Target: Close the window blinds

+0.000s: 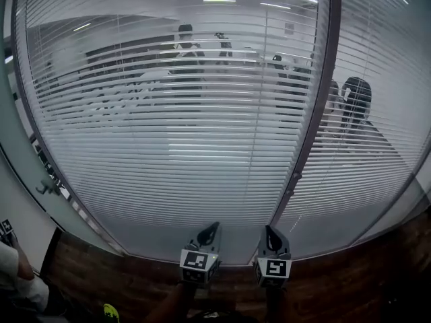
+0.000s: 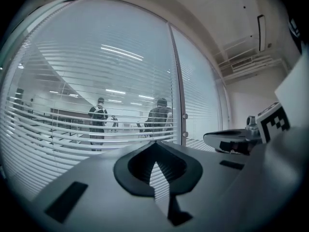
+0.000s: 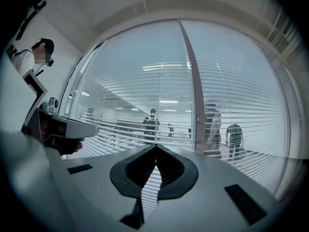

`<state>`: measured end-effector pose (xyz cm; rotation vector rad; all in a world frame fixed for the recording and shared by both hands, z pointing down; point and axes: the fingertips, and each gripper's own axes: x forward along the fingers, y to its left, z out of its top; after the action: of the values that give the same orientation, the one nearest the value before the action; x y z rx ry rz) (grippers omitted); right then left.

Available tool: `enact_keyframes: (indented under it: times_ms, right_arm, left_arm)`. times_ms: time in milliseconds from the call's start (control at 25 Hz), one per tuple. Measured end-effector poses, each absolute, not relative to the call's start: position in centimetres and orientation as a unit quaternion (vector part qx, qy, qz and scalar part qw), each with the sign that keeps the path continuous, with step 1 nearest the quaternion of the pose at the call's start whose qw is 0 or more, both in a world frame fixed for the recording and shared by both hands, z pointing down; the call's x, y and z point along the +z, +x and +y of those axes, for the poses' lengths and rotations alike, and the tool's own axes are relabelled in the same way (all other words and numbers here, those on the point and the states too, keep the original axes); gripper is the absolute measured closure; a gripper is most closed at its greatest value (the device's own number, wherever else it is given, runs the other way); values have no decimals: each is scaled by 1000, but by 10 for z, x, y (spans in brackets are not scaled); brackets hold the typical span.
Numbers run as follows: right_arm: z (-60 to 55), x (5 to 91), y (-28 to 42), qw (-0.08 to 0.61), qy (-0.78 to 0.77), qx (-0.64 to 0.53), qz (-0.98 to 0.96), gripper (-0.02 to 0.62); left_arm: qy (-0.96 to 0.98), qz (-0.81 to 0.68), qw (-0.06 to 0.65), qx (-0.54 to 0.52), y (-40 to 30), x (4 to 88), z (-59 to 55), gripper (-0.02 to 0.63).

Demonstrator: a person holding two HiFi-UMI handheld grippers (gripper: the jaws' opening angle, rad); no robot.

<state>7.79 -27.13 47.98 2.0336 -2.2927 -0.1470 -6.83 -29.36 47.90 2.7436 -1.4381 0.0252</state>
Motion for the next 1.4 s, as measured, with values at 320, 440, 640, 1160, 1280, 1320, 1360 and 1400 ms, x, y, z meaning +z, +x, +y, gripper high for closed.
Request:
enact_keyframes:
  times_ms: [320,440,640,1160,1280,1320,1360,1400]
  right_arm:
    - [-287,470,107,42,688,-27,-724,595]
    - [-297,469,119,39,681,-33,-730,595]
    - [-313,461,144,34,682,-37,-729,595]
    - [-349,438,183,12,684,-39,-728,595]
    - [-354,437,186,12,683,-43,-729,595]
    - [-356,437,187,12,683,-45,-729,595]
    - [-357,436,188,11,683,-45,-729,595]
    - [-359,436,190,11,685,-44,-727,595]
  left_arm:
    - [882,-470,19,9,-63,472,-315,605]
    - [878,-478,23,9,-57,470,-320,605]
    - [875,-484,25,4,-40,459,-327,605]
    - [876,-480,26,16,-8,464,-349,606]
    - [874,-485,28,12,-7,463,-354,606]
    - [873,-487,29,12,-7,463,-357,606]
    - [872,-488,30,13,-6,464,-359,604]
    - [872,-488,31,15,-5,466,-361,605]
